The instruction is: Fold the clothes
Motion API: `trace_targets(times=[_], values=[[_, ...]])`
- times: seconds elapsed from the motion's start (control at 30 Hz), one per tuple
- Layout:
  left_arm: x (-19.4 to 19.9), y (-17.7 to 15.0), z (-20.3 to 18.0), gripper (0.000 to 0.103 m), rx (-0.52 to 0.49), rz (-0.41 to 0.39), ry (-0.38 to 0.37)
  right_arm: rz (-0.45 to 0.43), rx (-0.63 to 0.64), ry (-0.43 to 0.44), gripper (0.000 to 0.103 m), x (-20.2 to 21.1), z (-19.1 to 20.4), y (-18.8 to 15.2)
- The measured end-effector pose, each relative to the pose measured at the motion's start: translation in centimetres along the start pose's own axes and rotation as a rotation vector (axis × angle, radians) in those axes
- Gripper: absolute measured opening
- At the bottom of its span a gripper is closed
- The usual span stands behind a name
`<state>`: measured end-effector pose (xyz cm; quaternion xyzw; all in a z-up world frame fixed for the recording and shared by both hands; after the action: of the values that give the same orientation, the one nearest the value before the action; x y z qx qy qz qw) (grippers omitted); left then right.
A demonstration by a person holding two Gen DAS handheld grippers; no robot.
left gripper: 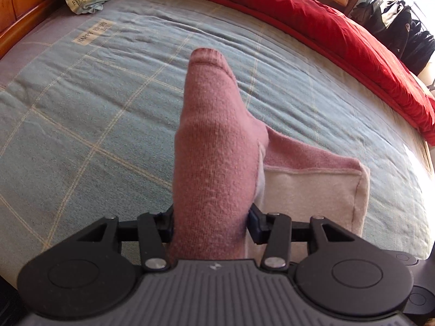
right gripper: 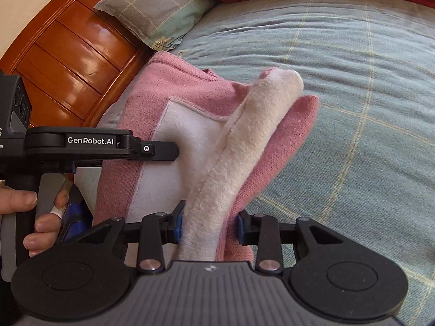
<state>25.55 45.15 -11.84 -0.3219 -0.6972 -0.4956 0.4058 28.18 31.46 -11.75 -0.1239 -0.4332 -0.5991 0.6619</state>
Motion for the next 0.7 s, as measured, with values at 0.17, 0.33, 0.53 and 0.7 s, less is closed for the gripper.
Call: trace_targets(times=[0.17, 0.33, 0.53, 0.7], values=[[-1.9, 0.3, 0.9, 0.047, -0.003, 0.003, 0.008, -0.009, -0.029, -0.008, 0.041, -1.5, -0.4, -0.3], [-3.4, 0.6, 2.4, 0.058, 0.038, -0.012, 0.011, 0.002, -0.022, -0.039, 0.052, -1.7, -1.3, -0.6], [-2.8, 0.1, 4.5, 0.064, 0.095, -0.036, 0.011, 0.026, 0.007, -0.091, 0.059, -0.7, -3.4, -0.5], [-0.1, 0.3, 6.3, 0.065, 0.162, -0.072, 0.084, -0.011, 0.029, -0.119, 0.067, 1.8, -5.0, 0.6]])
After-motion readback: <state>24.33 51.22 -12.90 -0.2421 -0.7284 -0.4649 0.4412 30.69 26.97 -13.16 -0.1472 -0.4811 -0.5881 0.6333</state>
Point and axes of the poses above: each gripper's, at about its wrist camera, not at the fingertips, and x roughly against the way its jaws point, z to its left, y to its top, the point moved 6 cm from there along -x, roughly the way its jaws point, and after that the axes turned 7 degrees about -x, right-handed, at the moved point
